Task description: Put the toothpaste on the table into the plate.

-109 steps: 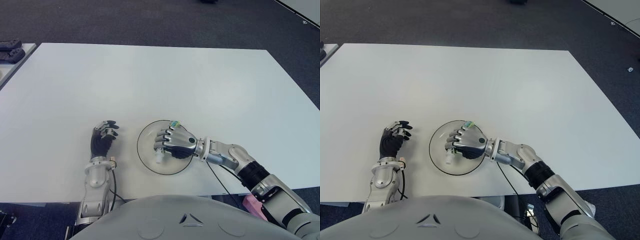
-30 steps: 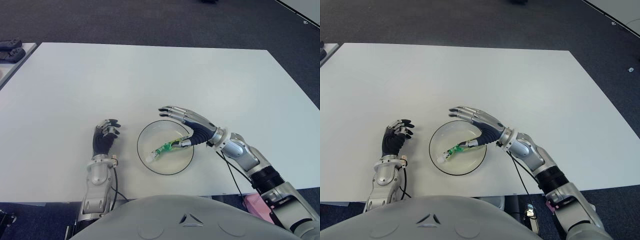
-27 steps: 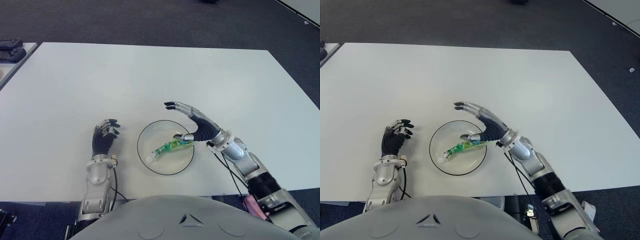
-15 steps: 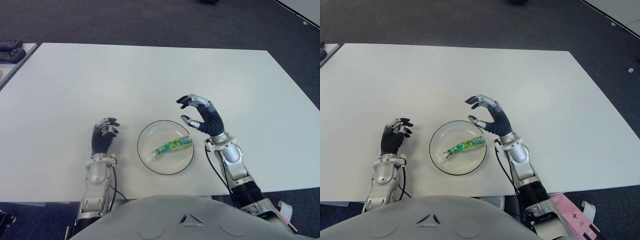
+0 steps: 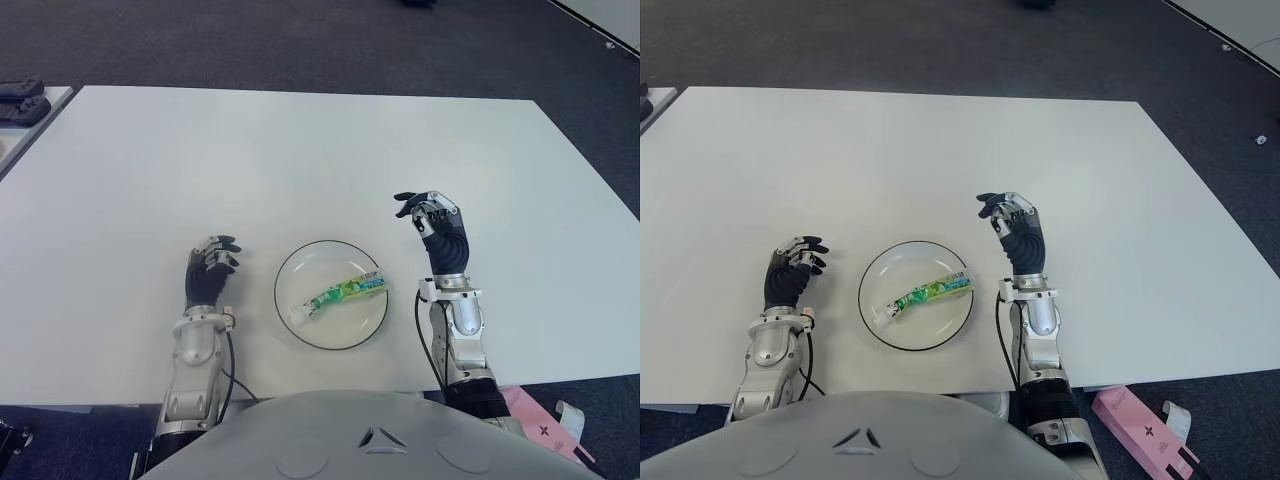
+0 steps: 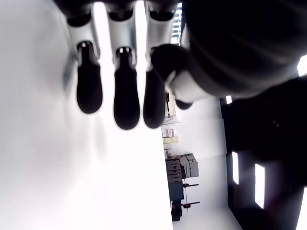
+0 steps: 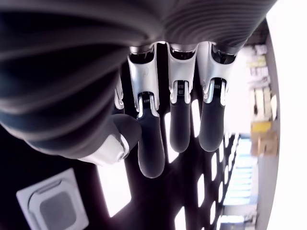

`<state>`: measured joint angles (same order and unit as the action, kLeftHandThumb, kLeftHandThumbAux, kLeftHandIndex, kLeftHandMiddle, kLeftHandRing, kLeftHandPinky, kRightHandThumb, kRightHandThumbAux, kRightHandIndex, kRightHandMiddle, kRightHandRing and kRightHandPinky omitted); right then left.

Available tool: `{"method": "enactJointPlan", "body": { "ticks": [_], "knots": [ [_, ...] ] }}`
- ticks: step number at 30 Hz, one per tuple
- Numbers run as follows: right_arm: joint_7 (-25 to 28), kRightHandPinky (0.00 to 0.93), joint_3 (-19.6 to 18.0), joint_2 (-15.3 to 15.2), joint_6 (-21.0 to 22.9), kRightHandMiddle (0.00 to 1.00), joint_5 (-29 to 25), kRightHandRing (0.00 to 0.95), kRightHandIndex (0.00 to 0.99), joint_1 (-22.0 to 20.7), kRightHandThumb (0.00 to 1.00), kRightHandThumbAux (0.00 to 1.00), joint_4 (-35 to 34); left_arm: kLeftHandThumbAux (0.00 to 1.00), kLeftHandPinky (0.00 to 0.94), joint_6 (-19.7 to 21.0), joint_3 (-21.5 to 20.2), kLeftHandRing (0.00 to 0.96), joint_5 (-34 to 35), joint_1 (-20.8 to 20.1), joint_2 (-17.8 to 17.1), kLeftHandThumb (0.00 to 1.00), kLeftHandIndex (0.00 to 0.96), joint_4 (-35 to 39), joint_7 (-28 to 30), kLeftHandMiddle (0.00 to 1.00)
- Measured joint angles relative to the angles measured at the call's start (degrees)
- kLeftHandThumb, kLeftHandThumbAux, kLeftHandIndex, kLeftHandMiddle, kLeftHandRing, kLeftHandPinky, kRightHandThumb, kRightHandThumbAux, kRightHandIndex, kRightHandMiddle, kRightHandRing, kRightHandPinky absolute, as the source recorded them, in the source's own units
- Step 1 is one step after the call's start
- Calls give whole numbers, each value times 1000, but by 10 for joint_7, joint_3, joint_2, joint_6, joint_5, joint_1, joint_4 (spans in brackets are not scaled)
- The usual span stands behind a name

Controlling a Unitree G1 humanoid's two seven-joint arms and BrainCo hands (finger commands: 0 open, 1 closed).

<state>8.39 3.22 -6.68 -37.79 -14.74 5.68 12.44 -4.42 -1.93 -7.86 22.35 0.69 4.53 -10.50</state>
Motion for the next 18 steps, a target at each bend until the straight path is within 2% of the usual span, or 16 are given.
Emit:
{"method": "enactJointPlan", "body": {
  "ticks": [5, 9, 18],
  "knots": [
    [-19, 538, -27, 11, 2, 586, 20, 561, 434, 3, 702, 726, 26, 684, 590, 0, 0, 602, 0, 0, 0, 832, 399, -1, 0, 487],
    [-40, 517, -44, 19, 22, 573, 35, 544, 434, 7, 703, 726, 30, 683, 585, -1, 0, 600, 0, -1, 0, 833, 404, -3, 0, 484],
    [-54, 518, -64, 35, 56, 555, 44, 533, 434, 7, 707, 726, 57, 682, 581, -3, 0, 593, 0, -4, -1, 834, 408, -5, 0, 482]
  ]
}}
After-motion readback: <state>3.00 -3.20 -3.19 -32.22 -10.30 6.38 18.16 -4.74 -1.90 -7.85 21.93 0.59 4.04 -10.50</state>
